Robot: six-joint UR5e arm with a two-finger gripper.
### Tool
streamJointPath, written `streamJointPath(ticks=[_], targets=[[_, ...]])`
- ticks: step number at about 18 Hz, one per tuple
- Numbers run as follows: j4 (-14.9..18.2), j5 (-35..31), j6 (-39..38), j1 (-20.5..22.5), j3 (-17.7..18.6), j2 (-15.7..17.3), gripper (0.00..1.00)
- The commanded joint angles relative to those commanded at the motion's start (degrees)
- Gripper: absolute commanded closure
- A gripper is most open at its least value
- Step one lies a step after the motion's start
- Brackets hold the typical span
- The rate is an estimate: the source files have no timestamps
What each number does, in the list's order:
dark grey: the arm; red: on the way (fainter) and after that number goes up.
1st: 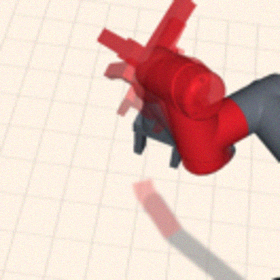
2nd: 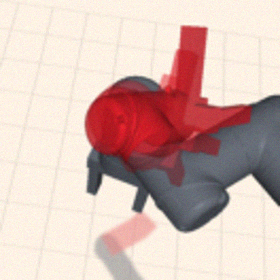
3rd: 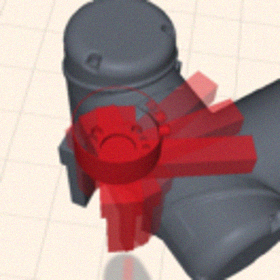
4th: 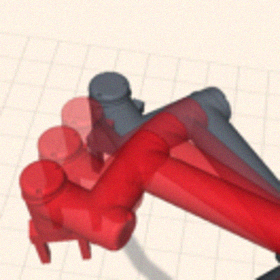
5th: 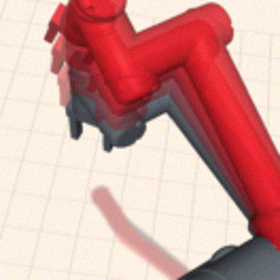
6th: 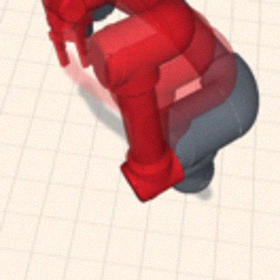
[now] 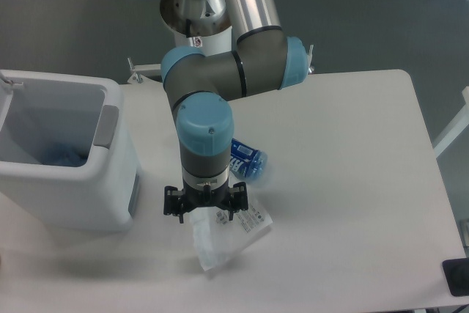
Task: Open the trash can
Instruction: 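Withdraw the gripper from the open bin toward the white wrapper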
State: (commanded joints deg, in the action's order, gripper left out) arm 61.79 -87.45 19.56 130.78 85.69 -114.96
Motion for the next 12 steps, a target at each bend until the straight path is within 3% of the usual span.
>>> streamJointPath(ticks=[3, 8, 12], targets=[[0.2, -0.5, 12.6, 6.3, -0.4, 0.5, 0.00], [0.0, -0.7, 34.9, 12.6, 1.0, 1.4, 0.00], [0.0, -1.1, 41.9, 16.5, 1.1, 1.8, 0.00]])
